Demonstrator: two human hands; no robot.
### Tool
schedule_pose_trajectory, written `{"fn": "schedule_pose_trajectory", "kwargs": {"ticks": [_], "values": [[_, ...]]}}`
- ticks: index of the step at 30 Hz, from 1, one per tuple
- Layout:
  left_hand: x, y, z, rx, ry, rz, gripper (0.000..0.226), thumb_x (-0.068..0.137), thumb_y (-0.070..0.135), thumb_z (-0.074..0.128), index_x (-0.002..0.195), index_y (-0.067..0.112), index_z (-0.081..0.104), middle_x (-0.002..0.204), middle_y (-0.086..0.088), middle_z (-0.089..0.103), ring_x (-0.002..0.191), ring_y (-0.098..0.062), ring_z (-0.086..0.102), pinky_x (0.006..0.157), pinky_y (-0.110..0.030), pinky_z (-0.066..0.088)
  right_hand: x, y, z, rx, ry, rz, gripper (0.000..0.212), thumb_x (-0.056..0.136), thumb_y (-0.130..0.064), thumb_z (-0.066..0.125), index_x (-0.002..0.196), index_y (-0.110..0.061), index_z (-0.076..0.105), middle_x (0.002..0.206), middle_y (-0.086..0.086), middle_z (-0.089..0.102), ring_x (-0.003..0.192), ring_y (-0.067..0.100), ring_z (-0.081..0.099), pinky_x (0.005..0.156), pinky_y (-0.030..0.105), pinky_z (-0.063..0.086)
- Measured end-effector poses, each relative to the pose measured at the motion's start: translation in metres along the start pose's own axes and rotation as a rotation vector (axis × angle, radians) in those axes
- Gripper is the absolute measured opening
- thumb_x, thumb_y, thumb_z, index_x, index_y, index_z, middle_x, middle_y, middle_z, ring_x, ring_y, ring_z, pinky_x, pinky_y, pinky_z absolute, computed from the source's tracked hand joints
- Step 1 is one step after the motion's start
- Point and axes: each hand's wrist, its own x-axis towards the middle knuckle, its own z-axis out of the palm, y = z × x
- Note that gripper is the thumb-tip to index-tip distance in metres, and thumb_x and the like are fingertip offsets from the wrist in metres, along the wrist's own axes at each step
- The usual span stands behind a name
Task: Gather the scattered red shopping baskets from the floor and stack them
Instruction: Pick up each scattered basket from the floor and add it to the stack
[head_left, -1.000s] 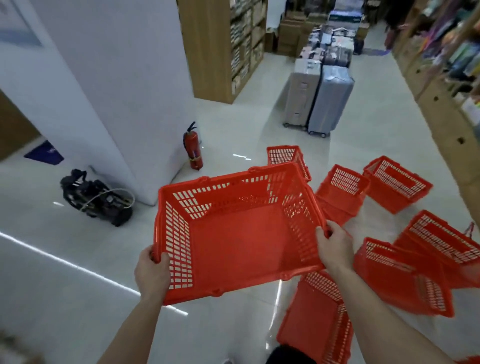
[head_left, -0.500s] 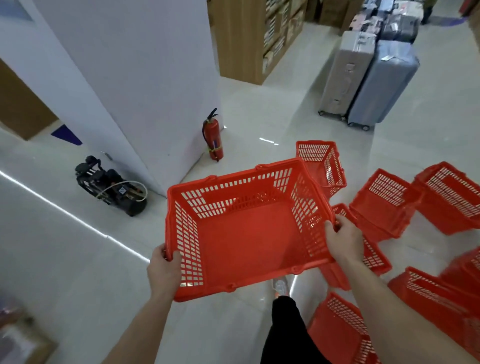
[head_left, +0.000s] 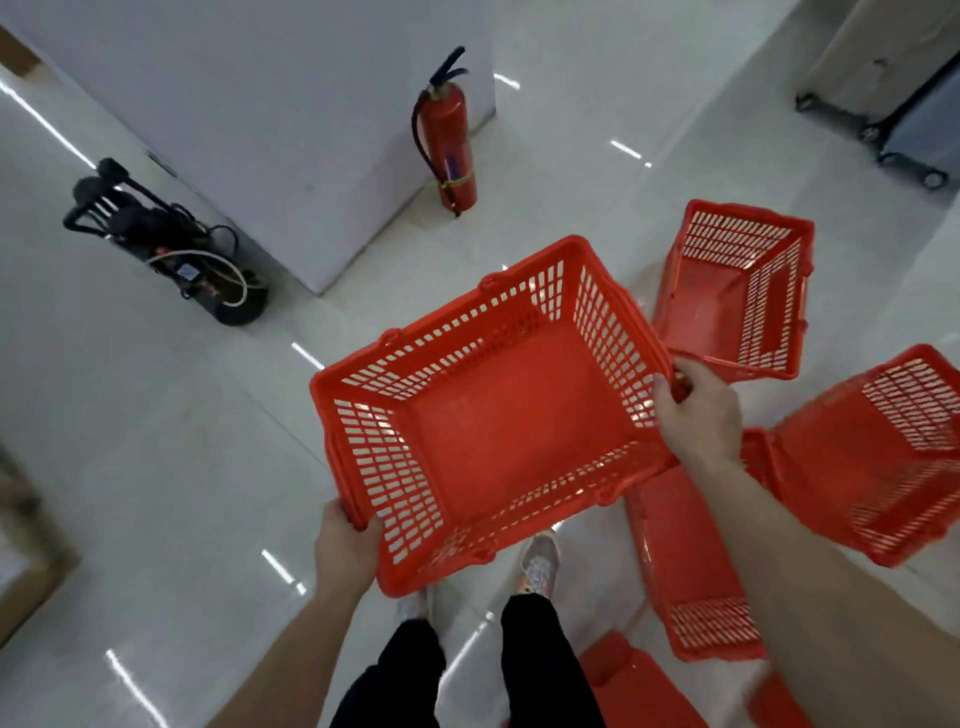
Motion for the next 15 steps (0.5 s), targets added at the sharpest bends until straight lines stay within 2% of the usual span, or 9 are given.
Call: {"fn": "schedule_pose_trajectory", "kwargs": {"ticks": [4, 9, 12, 15], "values": [[0.043, -0.013, 0.063, -0.025, 0.007, -0.062, 0.046, 0.088, 0.024, 0.070, 0.127, 0.009, 0.052, 0.110, -0.007, 0.068, 0.093, -0.026, 0.066, 0.082, -0.041, 0.053, 0.043, 0.040, 0.069, -0.010, -0.066, 0.010, 0.028, 0.087, -0.037, 0.062, 0.104, -0.016, 0.071, 0.092, 0.010, 0.073, 0.087, 0.034, 0.067, 0.076, 0.039, 0.050], [0.085, -0.043, 0.125, -0.033, -0.052, -0.099, 0.045, 0.087, 0.024, 0.071, 0.127, 0.014, 0.054, 0.107, 0.001, 0.071, 0.091, -0.017, 0.068, 0.079, -0.038, 0.053, 0.073, 0.087, 0.141, -0.019, -0.124, -0.018, 0.021, 0.088, -0.030, 0.065, 0.101, -0.015, 0.070, 0.086, 0.008, 0.071, 0.082, 0.032, 0.066, 0.075, 0.028, 0.038], [0.096, -0.067, 0.151, -0.048, -0.078, -0.152, 0.042, 0.087, 0.017, 0.071, 0.125, 0.013, 0.055, 0.105, 0.000, 0.072, 0.092, -0.020, 0.070, 0.082, -0.042, 0.056, 0.082, 0.102, 0.176, -0.028, -0.193, -0.031, 0.026, 0.089, -0.028, 0.065, 0.110, -0.013, 0.069, 0.097, 0.010, 0.071, 0.091, 0.031, 0.066, 0.078, 0.036, 0.048], [0.101, -0.081, 0.171, -0.070, -0.105, -0.198, 0.048, 0.087, 0.015, 0.073, 0.128, 0.020, 0.049, 0.107, 0.002, 0.069, 0.093, -0.016, 0.069, 0.076, -0.031, 0.053, 0.090, 0.116, 0.206, -0.112, -0.273, -0.027, 0.032, 0.089, -0.031, 0.062, 0.118, -0.018, 0.066, 0.104, 0.010, 0.070, 0.098, 0.031, 0.064, 0.082, 0.041, 0.052]]}}
